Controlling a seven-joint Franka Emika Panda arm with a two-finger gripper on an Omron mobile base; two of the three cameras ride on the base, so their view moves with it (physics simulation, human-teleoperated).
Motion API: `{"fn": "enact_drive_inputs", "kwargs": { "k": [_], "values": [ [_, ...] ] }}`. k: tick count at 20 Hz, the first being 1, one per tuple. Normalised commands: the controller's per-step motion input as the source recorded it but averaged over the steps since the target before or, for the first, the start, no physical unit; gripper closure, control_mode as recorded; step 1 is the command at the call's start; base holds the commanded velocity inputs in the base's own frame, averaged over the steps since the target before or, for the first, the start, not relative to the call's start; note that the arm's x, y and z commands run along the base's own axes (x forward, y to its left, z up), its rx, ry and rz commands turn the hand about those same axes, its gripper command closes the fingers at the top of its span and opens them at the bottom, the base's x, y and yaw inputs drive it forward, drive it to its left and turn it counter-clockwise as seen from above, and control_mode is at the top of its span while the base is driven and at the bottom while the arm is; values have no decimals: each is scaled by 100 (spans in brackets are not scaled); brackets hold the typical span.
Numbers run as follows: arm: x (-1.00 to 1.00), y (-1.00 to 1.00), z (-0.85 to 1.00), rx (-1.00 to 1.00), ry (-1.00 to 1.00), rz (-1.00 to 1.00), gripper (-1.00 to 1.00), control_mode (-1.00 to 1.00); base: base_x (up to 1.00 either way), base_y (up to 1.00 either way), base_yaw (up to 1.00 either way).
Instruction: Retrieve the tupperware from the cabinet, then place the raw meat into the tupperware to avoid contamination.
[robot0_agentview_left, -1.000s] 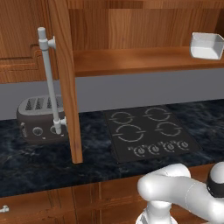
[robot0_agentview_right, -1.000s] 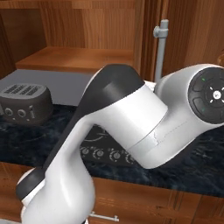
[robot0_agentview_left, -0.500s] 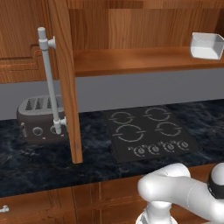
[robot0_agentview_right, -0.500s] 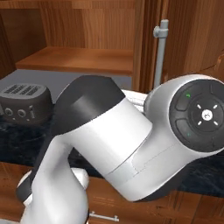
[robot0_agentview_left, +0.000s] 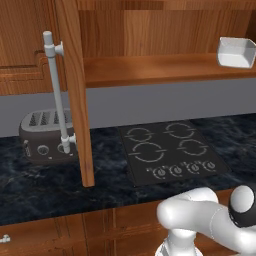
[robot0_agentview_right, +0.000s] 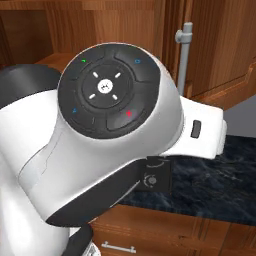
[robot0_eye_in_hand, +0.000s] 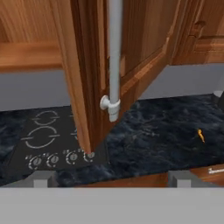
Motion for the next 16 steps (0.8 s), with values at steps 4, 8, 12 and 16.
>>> {"fn": "enact_drive_inputs", "kwargs": {
  "k": [4, 8, 12, 16],
  "values": [
    [-46, 25, 0, -14, 12, -16, -100, -100, 0, 0, 0],
    [-47, 28, 0, -13, 11, -15, -100, -100, 0, 0, 0],
    [-52, 35, 0, -6, 16, -12, -100, -100, 0, 0, 0],
    [-71, 37, 0, 2, 18, -3, -100, -100, 0, 0, 0]
  ]
}}
